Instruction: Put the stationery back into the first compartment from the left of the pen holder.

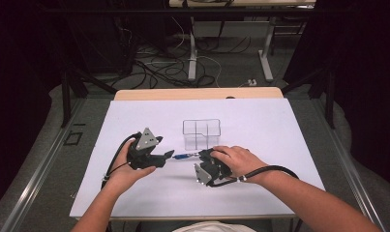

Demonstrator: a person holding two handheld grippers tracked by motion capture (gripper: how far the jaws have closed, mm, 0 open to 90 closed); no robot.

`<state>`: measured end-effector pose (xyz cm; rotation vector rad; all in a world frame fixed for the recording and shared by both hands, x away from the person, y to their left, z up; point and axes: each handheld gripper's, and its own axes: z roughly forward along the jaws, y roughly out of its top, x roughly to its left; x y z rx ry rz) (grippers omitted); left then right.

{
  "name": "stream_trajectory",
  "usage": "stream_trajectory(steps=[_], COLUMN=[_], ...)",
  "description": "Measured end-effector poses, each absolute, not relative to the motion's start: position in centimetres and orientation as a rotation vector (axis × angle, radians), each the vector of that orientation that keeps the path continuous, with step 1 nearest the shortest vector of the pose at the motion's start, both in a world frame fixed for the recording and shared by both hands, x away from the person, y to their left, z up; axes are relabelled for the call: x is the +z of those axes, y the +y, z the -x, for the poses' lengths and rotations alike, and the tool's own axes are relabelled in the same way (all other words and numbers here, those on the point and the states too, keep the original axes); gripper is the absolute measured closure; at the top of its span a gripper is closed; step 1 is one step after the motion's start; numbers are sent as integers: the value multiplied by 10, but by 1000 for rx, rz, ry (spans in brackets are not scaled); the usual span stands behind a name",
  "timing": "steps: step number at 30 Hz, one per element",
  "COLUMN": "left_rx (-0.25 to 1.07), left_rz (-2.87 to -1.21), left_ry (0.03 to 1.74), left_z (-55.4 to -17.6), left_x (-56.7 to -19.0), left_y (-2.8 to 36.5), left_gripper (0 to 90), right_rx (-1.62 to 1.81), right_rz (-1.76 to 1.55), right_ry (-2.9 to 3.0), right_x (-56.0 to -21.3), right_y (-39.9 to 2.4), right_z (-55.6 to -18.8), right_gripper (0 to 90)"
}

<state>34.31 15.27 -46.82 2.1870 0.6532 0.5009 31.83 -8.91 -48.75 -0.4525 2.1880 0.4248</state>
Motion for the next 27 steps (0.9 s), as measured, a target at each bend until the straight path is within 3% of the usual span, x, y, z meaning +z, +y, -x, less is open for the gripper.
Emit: stream_trajectory(steps=[27], left_rx=[421], left_rz=[-2375], left_ry=[502], left_z=[-344], left_x=[-478], left_y=[111], left_gripper=[520], right_rx=[349], right_rz=[562], right_ry=[2153], right_x=[-493], right_y=[-83], right_z=[-315], right_gripper=[802])
